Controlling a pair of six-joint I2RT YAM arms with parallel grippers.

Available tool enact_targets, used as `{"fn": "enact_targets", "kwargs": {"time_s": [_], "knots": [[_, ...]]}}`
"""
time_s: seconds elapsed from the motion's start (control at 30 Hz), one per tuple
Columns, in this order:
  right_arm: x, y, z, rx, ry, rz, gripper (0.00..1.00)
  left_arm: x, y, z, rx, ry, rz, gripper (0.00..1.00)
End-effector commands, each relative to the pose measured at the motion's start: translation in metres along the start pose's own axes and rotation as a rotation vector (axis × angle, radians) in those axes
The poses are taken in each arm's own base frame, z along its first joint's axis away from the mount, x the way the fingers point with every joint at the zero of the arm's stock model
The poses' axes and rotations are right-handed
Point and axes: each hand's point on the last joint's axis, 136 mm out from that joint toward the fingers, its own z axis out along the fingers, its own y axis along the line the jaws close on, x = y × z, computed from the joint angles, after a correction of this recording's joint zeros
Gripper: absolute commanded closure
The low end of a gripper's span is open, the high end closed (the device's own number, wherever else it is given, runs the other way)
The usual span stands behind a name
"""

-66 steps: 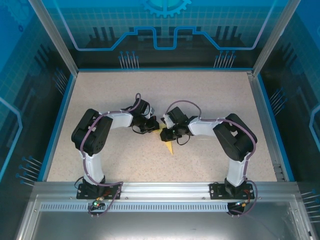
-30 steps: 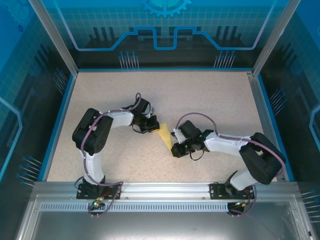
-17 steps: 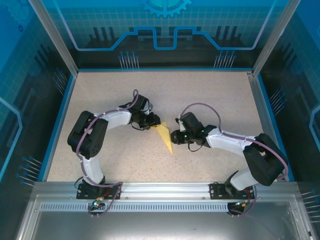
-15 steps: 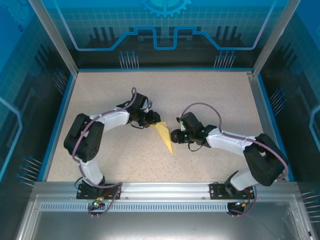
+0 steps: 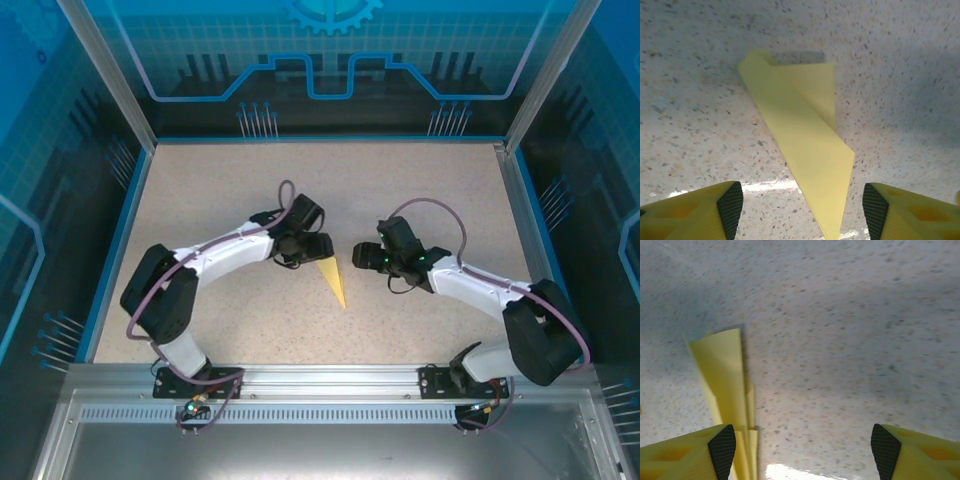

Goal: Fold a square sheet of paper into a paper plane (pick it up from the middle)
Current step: Turn over a paper plane at the center of the table.

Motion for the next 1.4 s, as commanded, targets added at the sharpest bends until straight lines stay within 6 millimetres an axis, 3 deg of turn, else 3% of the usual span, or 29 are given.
{"fn": "enact_targets", "kwargs": {"time_s": [0.0, 0.1, 0.27, 0.43, 0.8, 1.07, 1.23, 1.37], "knots": [[-0.001, -0.032, -0.008, 0.095, -0.037, 0.067, 0.24, 0.003, 0.007, 0.005, -0.180, -0.021, 0.026, 0.29], [0.000, -0.051, -0.015, 0.129, -0.055, 0.116, 0.24, 0.007, -0.004, 0.012, -0.242, -0.017, 0.070, 0.23], [0.005, -0.075, -0.025, 0.163, -0.074, 0.169, 0.24, 0.017, -0.007, 0.028, -0.330, 0.032, 0.121, 0.24], [0.008, -0.088, -0.030, 0.175, -0.086, 0.201, 0.24, 0.023, -0.003, 0.034, -0.366, 0.050, 0.107, 0.37], [0.012, -0.087, -0.031, 0.166, -0.056, 0.196, 0.24, 0.024, 0.005, 0.025, -0.378, 0.021, 0.040, 0.66], [0.017, -0.085, -0.031, 0.150, -0.035, 0.187, 0.24, 0.025, 0.008, 0.026, -0.339, -0.013, -0.010, 1.00], [0.013, -0.075, -0.032, 0.096, -0.037, 0.178, 0.24, 0.015, -0.007, 0.006, -0.239, -0.071, 0.004, 1.00], [0.007, -0.063, -0.035, 0.049, -0.044, 0.158, 0.23, 0.004, -0.036, -0.022, -0.067, -0.132, 0.068, 1.00]]}}
